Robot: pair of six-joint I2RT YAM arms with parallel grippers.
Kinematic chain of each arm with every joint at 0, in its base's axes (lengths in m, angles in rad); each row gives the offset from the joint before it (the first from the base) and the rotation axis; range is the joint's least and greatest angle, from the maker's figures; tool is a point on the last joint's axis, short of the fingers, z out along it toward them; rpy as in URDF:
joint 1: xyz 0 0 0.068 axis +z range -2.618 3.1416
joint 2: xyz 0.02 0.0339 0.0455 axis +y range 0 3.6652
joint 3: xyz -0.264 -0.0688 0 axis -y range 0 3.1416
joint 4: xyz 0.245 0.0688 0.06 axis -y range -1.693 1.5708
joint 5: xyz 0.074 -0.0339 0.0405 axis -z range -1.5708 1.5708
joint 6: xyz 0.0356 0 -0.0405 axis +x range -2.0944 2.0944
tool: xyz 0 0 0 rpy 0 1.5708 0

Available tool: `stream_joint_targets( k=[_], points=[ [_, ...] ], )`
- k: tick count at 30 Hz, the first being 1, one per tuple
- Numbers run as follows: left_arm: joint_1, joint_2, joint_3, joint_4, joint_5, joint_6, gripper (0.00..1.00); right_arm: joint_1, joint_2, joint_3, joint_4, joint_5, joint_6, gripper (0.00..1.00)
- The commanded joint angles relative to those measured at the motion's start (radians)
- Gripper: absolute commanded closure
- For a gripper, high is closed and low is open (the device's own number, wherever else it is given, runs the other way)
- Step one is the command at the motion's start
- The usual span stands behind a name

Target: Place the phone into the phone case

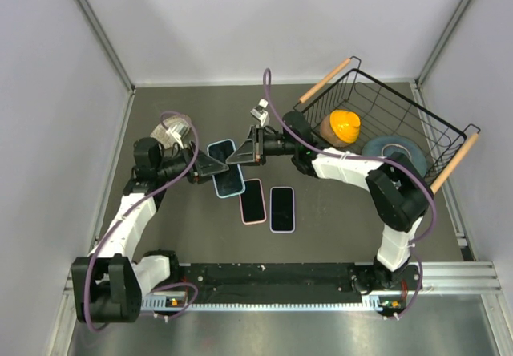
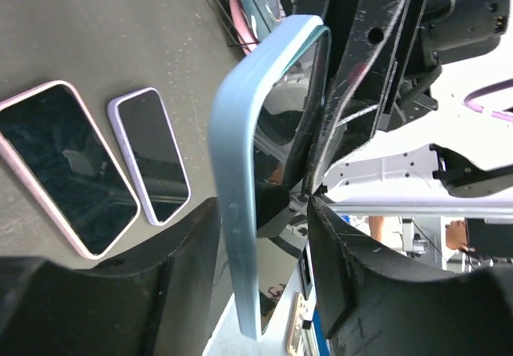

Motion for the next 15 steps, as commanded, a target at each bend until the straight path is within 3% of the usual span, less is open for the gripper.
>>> stream_joint_targets(
  k=[1,3,6,7,9,10,12,15],
  points=[
    [-0.050,0.007,-0.008,0.165,0.041,-0.080,0.53,0.007,-0.057,-0.024,0.231,-0.033,0.090,1.00],
    [-0.058,0.014,-0.010,0.177,0.036,-0.081,0.58,0.006,-0.055,-0.030,0.250,-0.038,0.096,0.99],
    [-0.064,0.010,-0.020,0.213,0.038,-0.101,0.78,0.006,-0.060,-0.036,0.245,-0.052,0.096,0.92],
    [-0.064,0.007,-0.022,0.213,0.035,-0.104,0.86,0.006,-0.064,-0.044,0.245,-0.055,0.093,0.84],
    [-0.064,0.002,-0.017,0.207,0.033,-0.104,0.92,0.004,-0.076,-0.061,0.235,-0.059,0.082,0.76],
    [-0.064,-0.001,-0.016,0.207,0.033,-0.100,0.97,0.004,-0.090,-0.068,0.224,-0.061,0.064,0.65],
    [-0.064,-0.006,-0.003,0.184,0.038,-0.091,1.00,0.003,-0.107,-0.094,0.204,-0.079,0.044,0.53],
    [-0.064,-0.018,0.003,0.179,0.036,-0.084,1.00,0.001,-0.138,-0.151,0.222,-0.118,0.030,0.43]
  ],
)
